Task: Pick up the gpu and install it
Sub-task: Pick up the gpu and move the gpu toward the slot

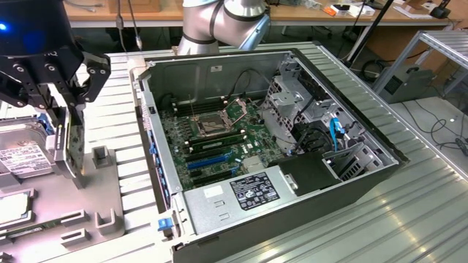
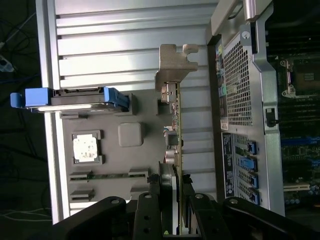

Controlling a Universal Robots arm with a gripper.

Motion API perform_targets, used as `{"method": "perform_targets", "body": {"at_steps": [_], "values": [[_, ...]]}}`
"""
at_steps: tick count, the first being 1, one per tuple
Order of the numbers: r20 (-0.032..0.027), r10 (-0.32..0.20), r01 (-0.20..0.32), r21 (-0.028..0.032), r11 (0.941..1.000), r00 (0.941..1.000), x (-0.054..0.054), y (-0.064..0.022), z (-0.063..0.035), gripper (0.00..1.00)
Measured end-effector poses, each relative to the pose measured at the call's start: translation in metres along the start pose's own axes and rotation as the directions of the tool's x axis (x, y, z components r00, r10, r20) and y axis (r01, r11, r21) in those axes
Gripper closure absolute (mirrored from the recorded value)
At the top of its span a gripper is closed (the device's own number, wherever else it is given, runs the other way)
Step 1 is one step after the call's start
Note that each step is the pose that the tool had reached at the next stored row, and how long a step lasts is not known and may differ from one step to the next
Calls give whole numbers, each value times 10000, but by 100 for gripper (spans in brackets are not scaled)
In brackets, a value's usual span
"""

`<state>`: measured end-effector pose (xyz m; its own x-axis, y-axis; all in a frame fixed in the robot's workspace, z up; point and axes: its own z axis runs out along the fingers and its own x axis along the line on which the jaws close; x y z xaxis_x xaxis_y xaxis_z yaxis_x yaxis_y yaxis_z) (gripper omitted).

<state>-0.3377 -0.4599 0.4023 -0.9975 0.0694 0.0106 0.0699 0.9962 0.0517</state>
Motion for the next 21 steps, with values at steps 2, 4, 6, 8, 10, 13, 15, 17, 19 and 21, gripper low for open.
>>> {"method": "perform_targets", "body": {"at_steps": [2,4,6,8,10,13,15,17,19,21], "values": [[1,0,0,0,10000,10000,0,1,-29,73],[1,0,0,-1,10000,10000,1,3,-56,73],[1,0,0,-1,10000,10000,1,4,-85,73],[1,0,0,-1,10000,10000,1,6,-117,73],[1,0,0,-1,10000,10000,2,7,-151,73],[1,0,0,-1,10000,10000,2,11,-205,73],[1,0,0,-1,10000,10000,1,12,-230,73],[0,0,0,0,10000,10000,1,14,-265,73],[1,0,0,-1,10000,10000,0,15,-284,73],[0,0,0,0,10000,10000,0,15,-296,73]]}}
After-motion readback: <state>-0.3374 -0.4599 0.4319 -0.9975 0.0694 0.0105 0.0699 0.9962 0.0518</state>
